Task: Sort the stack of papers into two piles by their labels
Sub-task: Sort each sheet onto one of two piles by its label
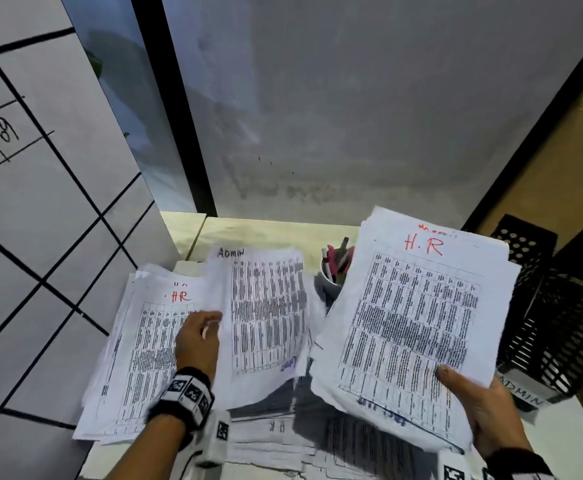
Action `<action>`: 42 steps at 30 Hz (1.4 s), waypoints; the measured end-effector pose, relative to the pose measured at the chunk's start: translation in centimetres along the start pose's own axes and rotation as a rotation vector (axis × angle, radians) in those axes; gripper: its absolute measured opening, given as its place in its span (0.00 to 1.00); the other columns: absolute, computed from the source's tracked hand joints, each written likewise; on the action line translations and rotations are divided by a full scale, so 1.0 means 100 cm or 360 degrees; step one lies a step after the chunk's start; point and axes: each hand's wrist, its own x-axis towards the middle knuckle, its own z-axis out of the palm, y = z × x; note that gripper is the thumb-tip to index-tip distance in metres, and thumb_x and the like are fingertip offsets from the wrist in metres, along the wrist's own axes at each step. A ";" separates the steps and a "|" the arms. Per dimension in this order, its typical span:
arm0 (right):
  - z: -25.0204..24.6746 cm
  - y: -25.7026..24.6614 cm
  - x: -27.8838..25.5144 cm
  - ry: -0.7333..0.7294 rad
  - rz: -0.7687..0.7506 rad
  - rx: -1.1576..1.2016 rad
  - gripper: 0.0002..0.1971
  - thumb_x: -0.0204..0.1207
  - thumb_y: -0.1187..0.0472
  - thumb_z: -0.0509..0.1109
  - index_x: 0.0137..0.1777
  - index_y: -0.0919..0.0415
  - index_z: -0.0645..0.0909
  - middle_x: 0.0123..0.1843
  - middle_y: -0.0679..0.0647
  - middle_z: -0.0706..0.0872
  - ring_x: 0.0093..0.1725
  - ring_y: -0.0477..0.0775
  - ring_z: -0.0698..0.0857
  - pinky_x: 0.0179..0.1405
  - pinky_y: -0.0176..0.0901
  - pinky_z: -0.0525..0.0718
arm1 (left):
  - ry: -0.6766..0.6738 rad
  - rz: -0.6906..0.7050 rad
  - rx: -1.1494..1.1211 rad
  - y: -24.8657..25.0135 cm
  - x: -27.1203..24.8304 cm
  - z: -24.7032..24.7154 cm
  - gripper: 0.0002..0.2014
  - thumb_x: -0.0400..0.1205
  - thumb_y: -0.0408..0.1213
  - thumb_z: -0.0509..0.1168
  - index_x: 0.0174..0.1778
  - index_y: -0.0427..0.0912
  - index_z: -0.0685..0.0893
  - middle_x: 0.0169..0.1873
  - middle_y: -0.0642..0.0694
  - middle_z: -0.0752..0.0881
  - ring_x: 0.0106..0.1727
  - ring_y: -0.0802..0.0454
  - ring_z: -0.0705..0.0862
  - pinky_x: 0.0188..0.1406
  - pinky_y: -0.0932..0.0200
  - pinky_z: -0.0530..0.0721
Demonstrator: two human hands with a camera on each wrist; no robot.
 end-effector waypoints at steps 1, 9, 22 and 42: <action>-0.002 -0.002 0.000 0.0011 -0.0005 0.0005 0.13 0.70 0.75 0.73 0.53 0.64 0.85 0.46 0.60 0.93 0.43 0.60 0.92 0.35 0.45 0.90 | -0.0103 -0.0108 0.0008 -0.007 0.004 0.004 0.18 0.80 0.23 0.63 0.43 0.55 0.86 0.50 0.48 0.87 0.54 0.36 0.85 0.57 0.40 0.84; 0.001 0.003 -0.005 -0.0082 0.0004 -0.0007 0.20 0.65 0.74 0.75 0.59 0.70 0.83 0.49 0.66 0.92 0.44 0.61 0.92 0.35 0.42 0.89 | -0.0864 -0.0272 0.0376 -0.021 0.005 0.034 0.26 0.78 0.14 0.52 0.69 0.38 0.78 0.67 0.39 0.80 0.56 0.46 0.84 0.53 0.70 0.78; 0.030 0.012 -0.001 -0.0396 0.0034 -0.0070 0.26 0.47 0.67 0.81 0.48 0.76 0.85 0.42 0.68 0.90 0.38 0.59 0.90 0.36 0.42 0.89 | -0.1217 -0.0230 -0.0769 0.098 -0.052 0.072 0.32 0.71 0.62 0.72 0.65 0.47 0.77 0.63 0.53 0.83 0.63 0.57 0.80 0.64 0.56 0.76; 0.034 0.015 0.018 -0.0287 -0.0059 -0.0083 0.42 0.30 0.43 0.92 0.46 0.63 0.88 0.45 0.68 0.90 0.41 0.63 0.88 0.45 0.60 0.89 | -0.0265 0.0060 -0.0657 0.098 -0.056 0.060 0.13 0.70 0.33 0.79 0.44 0.49 0.84 0.35 0.55 0.84 0.34 0.62 0.81 0.41 0.62 0.83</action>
